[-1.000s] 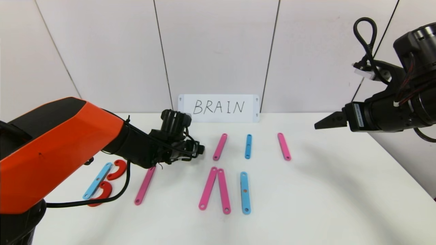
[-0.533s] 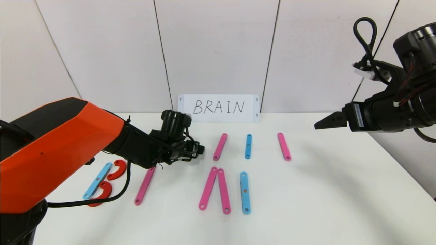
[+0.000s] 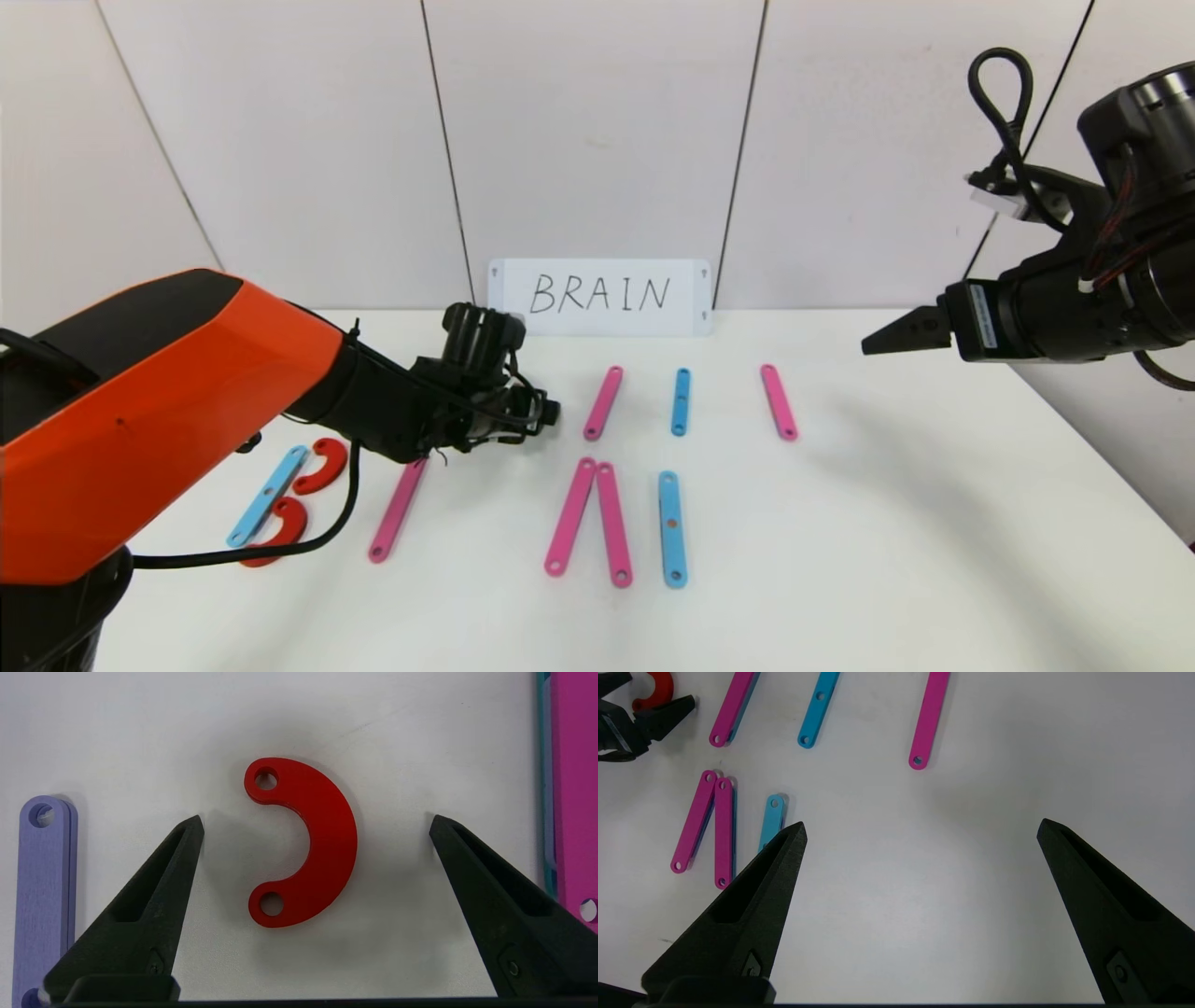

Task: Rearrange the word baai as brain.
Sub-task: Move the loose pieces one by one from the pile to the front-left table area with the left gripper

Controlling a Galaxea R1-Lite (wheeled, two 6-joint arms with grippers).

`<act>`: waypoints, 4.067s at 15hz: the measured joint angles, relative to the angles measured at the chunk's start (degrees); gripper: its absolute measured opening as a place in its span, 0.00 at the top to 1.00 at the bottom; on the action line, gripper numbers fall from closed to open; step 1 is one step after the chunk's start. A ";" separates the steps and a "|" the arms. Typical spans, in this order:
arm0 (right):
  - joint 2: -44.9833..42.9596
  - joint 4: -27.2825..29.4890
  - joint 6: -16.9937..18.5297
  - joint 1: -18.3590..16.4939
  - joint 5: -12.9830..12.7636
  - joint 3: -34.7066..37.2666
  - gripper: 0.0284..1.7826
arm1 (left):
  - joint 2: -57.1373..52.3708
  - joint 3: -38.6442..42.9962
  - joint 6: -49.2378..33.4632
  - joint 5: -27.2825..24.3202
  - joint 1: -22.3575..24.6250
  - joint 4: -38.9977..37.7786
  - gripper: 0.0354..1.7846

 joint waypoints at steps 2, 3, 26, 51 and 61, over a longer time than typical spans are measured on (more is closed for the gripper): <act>-0.01 0.00 0.00 0.00 0.00 0.00 0.03 | 0.06 0.00 0.00 0.07 0.00 0.00 0.18; -0.01 0.02 -0.02 0.02 0.00 0.00 0.03 | 0.13 0.02 0.00 0.11 -0.05 -0.07 0.25; -0.22 0.00 0.02 0.24 -0.09 0.01 0.03 | -4.35 0.07 -0.38 1.40 0.00 6.81 1.00; -0.11 -0.09 -0.02 0.61 0.00 0.30 0.03 | -1.82 -5.84 -1.06 10.44 4.08 10.86 1.00; -0.22 -0.02 -0.02 0.77 0.01 0.34 0.03 | -2.18 -4.88 -3.66 13.81 3.93 11.30 0.35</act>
